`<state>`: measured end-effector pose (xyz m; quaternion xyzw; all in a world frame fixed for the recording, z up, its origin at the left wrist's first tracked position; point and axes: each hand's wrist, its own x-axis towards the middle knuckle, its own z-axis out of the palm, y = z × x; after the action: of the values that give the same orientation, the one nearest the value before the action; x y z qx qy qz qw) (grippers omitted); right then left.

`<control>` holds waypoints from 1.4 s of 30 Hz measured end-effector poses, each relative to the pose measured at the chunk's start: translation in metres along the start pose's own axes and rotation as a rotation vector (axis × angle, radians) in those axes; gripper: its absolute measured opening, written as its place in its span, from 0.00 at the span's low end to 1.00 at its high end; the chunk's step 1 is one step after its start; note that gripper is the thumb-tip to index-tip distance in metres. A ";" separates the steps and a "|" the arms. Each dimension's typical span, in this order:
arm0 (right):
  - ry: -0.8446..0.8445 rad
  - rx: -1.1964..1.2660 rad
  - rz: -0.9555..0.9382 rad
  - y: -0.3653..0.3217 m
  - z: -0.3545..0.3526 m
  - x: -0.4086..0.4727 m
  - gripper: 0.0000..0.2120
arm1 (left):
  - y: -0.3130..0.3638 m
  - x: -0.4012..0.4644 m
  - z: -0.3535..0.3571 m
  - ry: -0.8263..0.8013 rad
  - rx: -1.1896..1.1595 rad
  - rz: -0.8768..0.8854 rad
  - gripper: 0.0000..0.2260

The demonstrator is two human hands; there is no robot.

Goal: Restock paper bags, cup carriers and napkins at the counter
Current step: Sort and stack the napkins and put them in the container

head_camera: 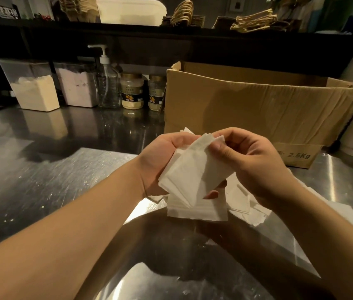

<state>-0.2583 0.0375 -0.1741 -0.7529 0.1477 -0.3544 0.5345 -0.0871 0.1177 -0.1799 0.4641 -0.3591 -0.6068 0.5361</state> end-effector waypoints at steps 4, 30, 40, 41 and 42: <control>0.069 0.002 0.025 0.004 0.005 0.000 0.12 | -0.002 0.002 0.003 -0.009 0.014 -0.010 0.22; 0.049 -0.105 -0.105 0.003 0.006 -0.003 0.12 | -0.006 0.005 0.006 0.032 0.033 -0.026 0.21; 0.186 -0.242 -0.154 0.017 0.006 -0.001 0.12 | -0.008 0.003 0.006 -0.081 -0.093 -0.058 0.25; 0.126 -0.271 -0.156 0.017 0.003 -0.002 0.15 | -0.008 0.003 0.005 -0.075 -0.118 -0.041 0.25; 0.036 -0.323 -0.148 0.016 0.001 -0.003 0.21 | -0.008 0.004 0.004 -0.095 -0.155 -0.025 0.24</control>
<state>-0.2573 0.0344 -0.1899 -0.8314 0.1565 -0.3777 0.3763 -0.0935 0.1151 -0.1872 0.3965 -0.3301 -0.6608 0.5451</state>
